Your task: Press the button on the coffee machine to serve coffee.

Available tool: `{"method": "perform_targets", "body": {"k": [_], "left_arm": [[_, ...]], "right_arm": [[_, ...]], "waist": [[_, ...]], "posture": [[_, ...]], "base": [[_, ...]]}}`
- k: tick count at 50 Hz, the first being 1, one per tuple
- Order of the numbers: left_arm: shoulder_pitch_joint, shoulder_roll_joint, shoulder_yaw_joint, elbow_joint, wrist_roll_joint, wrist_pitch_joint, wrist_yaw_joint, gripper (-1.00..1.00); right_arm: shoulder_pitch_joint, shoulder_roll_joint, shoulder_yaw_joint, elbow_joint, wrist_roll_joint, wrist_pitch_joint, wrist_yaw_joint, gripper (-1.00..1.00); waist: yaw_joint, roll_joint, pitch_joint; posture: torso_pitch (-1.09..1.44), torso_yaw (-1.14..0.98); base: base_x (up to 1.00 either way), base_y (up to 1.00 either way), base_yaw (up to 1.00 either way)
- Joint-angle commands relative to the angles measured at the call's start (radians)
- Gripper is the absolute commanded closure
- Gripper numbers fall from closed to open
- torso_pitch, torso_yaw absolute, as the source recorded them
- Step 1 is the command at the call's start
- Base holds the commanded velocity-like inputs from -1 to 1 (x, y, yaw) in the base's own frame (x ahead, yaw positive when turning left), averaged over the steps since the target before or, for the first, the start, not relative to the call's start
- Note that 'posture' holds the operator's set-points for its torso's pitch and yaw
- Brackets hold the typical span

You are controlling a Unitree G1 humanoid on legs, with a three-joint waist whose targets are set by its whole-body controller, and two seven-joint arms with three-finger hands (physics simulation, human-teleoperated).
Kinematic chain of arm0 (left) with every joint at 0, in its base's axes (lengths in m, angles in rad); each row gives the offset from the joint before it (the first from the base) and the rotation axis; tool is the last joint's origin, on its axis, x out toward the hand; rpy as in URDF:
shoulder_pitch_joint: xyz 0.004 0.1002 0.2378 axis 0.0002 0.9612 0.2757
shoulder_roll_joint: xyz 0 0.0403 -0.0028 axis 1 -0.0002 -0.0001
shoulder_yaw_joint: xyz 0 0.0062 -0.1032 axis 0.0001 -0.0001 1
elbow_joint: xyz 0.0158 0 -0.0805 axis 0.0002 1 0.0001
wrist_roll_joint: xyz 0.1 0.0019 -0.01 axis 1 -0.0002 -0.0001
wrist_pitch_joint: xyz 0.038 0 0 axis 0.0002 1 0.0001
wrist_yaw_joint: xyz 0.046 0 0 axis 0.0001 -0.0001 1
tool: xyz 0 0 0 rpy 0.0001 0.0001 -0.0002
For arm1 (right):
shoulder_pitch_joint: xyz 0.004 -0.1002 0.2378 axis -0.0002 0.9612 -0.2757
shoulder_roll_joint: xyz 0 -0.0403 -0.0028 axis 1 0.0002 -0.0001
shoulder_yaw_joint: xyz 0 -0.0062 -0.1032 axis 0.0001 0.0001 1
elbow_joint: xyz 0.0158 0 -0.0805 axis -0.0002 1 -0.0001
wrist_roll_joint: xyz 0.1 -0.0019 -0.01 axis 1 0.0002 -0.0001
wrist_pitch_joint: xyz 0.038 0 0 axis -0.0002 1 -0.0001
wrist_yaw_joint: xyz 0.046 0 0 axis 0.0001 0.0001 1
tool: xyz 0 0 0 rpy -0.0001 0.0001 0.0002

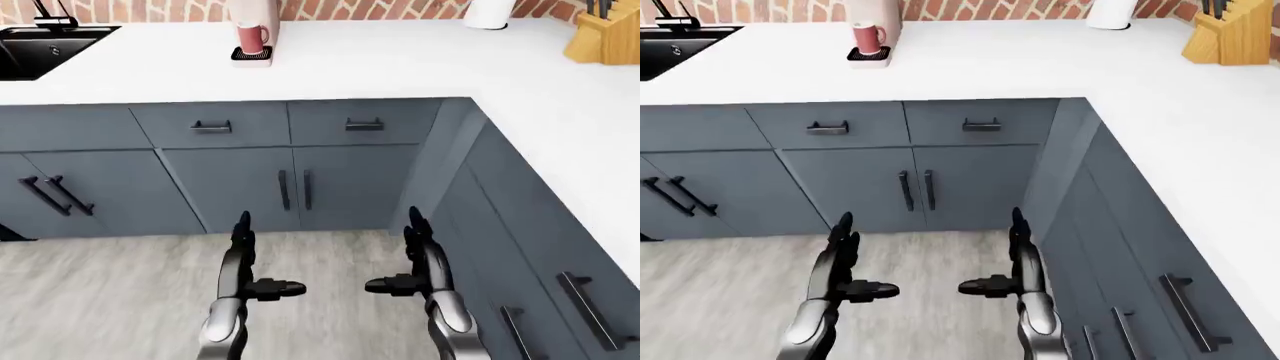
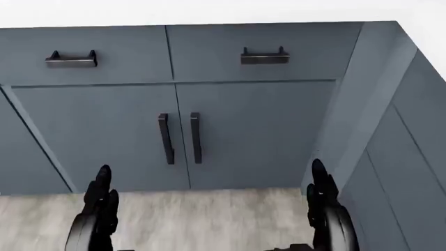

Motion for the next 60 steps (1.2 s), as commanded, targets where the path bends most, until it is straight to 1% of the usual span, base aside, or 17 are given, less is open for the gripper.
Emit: {"method": "perform_targets", "body": {"k": [1, 3, 4, 5, 7, 8, 19, 24, 31, 37, 41, 43, 47, 49, 52, 55, 60], "left_arm": [[-0.032, 0.002, 0.006, -0.082, -0.018, -0.058, -0.006, -1.0], [-0.033, 0.002, 0.006, -0.08, -0.019, -0.058, -0.006, -1.0], [-0.031, 0.003, 0.005, -0.081, -0.017, -0.058, -0.004, -1.0], [-0.032, 0.003, 0.006, -0.08, -0.019, -0.058, -0.004, -1.0], [-0.032, 0.003, 0.006, -0.08, -0.019, -0.057, -0.003, -1.0], [-0.031, 0.003, 0.005, -0.082, -0.021, -0.056, -0.004, -1.0], [-0.019, 0.005, 0.009, -0.108, -0.024, -0.029, -0.006, -1.0], [-0.027, 0.014, 0.027, -0.133, -0.031, 0.001, -0.006, -1.0], [-0.063, 0.026, 0.045, -0.249, -0.033, 0.148, 0.0, -1.0], [-0.175, 0.065, 0.099, -0.35, -0.068, 0.342, 0.011, -1.0], [-0.317, 0.126, 0.149, -0.394, -0.113, 0.512, 0.032, -1.0], [-0.381, 0.155, 0.17, -0.4, -0.141, 0.579, 0.042, -1.0], [-0.468, 0.2, 0.189, -0.391, -0.176, 0.651, 0.059, -1.0], [-0.53, 0.227, 0.207, -0.386, -0.203, 0.703, 0.074, -1.0], [-0.623, 0.279, 0.206, -0.34, -0.218, 0.736, 0.082, -1.0], [-0.734, 0.315, 0.224, -0.286, -0.253, 0.787, 0.097, -1.0], [-0.859, 0.38, 0.226, -0.182, -0.287, 0.805, 0.114, -1.0]], "right_arm": [[-0.024, -0.004, -0.004, -0.083, 0.002, -0.071, -0.004, -1.0], [-0.016, -0.001, 0.003, -0.097, 0.005, -0.057, 0.004, -1.0], [-0.023, -0.003, -0.001, -0.07, 0.002, -0.078, 0.004, -1.0], [-0.023, -0.004, -0.003, -0.073, 0.003, -0.077, 0.002, -1.0], [-0.018, -0.003, -0.003, -0.081, 0.002, -0.075, 0.0, -1.0], [-0.017, -0.003, -0.002, -0.086, 0.0, -0.071, -0.002, -1.0], [-0.03, -0.01, -0.011, -0.064, -0.002, -0.086, -0.003, -1.0], [-0.023, -0.019, -0.017, -0.211, -0.019, 0.033, -0.005, -1.0], [-0.029, -0.029, -0.04, -0.351, -0.039, 0.184, 0.009, -1.0], [-0.097, -0.046, -0.067, -0.445, -0.04, 0.344, 0.022, -1.0], [-0.202, -0.069, -0.081, -0.544, -0.044, 0.539, 0.01, -1.0], [-0.242, -0.078, -0.092, -0.557, -0.035, 0.586, 0.01, -1.0], [-0.336, -0.109, -0.106, -0.613, -0.023, 0.712, 0.005, -1.0], [-0.423, -0.135, -0.119, -0.64, -0.005, 0.815, 0.011, -1.0], [-0.525, -0.171, -0.148, -0.653, 0.026, 0.933, 0.008, -1.0], [-0.609, -0.212, -0.17, -0.635, 0.052, 0.996, -0.001, -1.0], [-0.751, -0.296, -0.196, -0.572, 0.09, 1.086, -0.004, -1.0]], "waist": [[-0.002, -0.008, -0.001], [0.006, -0.001, -0.062], [0.006, -0.002, -0.052], [0.006, -0.006, -0.016], [0.005, -0.008, -0.07], [0.007, -0.008, -0.075], [0.007, -0.004, -0.085], [0.009, -0.004, -0.091], [0.009, -0.005, -0.088], [0.008, -0.004, -0.086], [0.008, -0.001, -0.086], [0.008, 0.0, -0.085], [0.008, 0.002, -0.083], [0.009, 0.003, -0.082], [0.008, 0.004, -0.08], [0.011, 0.003, -0.075], [0.011, 0.001, -0.069]], "posture": [[0.0, 0.0], [0.0, 0.0], [0.0, 0.0], [0.0, 0.0], [0.0, 0.0], [0.0, 0.0], [0.0, 0.0], [0.0, 0.0], [0.0, 0.0], [0.0, 0.0], [0.0, 0.0], [0.0, 0.0], [0.0, 0.0], [0.0, 0.0], [0.0, 0.0], [0.0, 0.0], [0.0, 0.0]], "base": [[0.0, 0.0, 0.0], [0.0, 0.0, 0.0], [0.0, 0.0, 0.0], [0.0, 0.0, 0.0], [0.0, 0.0, 0.0], [0.0, 0.0, 0.0], [0.0, 0.0, 0.0], [0.0, 0.0, 0.0], [0.0, 0.0, 0.0], [0.0, 0.0, 0.0], [0.0, 0.0, 0.0], [0.0, 0.0, 0.0], [0.0, 0.0, 0.0], [0.0, 0.0, 0.0], [0.0, 0.0, 0.0], [0.0, 0.0, 0.0], [0.0, 0.0, 0.0]]}}
